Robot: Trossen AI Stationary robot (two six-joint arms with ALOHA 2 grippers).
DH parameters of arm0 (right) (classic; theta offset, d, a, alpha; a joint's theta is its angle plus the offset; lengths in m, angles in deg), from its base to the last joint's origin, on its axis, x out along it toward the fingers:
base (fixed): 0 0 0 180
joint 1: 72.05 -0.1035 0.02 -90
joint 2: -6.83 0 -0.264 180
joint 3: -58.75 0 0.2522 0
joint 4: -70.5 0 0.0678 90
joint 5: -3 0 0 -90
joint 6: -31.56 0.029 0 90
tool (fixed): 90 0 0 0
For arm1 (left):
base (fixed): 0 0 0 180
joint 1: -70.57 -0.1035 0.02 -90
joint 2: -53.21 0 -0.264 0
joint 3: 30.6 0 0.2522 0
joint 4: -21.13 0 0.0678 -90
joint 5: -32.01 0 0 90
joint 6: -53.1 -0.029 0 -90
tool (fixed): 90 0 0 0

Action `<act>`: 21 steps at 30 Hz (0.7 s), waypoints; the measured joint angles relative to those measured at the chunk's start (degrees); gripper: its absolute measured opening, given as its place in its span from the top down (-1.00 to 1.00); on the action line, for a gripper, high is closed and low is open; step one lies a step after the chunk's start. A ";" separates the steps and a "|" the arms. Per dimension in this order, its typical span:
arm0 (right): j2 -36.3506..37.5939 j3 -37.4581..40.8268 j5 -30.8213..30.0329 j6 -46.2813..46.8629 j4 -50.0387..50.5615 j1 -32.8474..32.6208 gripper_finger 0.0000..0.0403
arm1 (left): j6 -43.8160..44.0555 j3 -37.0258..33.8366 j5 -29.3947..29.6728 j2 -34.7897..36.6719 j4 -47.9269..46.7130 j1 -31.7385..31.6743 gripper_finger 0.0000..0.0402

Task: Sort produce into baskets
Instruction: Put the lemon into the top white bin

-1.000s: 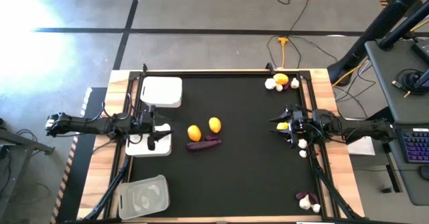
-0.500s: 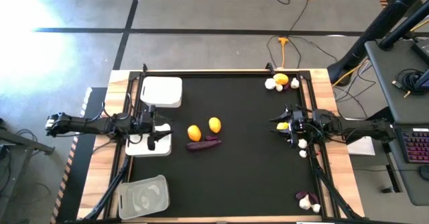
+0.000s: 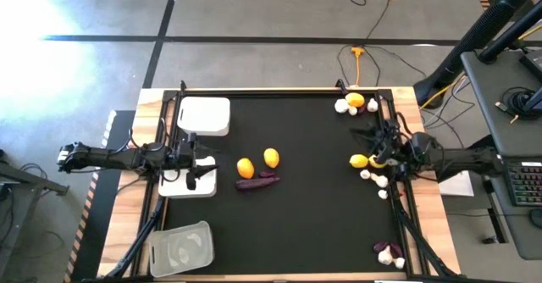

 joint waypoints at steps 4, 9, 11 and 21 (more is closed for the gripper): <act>-8.72 -8.47 0.17 -0.65 6.87 -0.02 -0.07 | -2.69 -0.01 1.75 -0.04 -0.15 -0.14 -0.17; -21.20 -19.91 0.96 5.34 18.45 -0.02 -0.10 | -5.91 -0.02 11.25 -0.33 1.22 -0.26 -0.17; -25.62 -23.42 0.96 8.48 21.58 -0.02 -0.11 | -1.49 -0.02 12.34 -0.37 2.15 -0.28 -0.17; -47.77 -46.21 -3.22 2.43 69.43 0.55 -0.21 | 24.46 -0.02 12.03 -0.40 13.00 -0.28 -0.17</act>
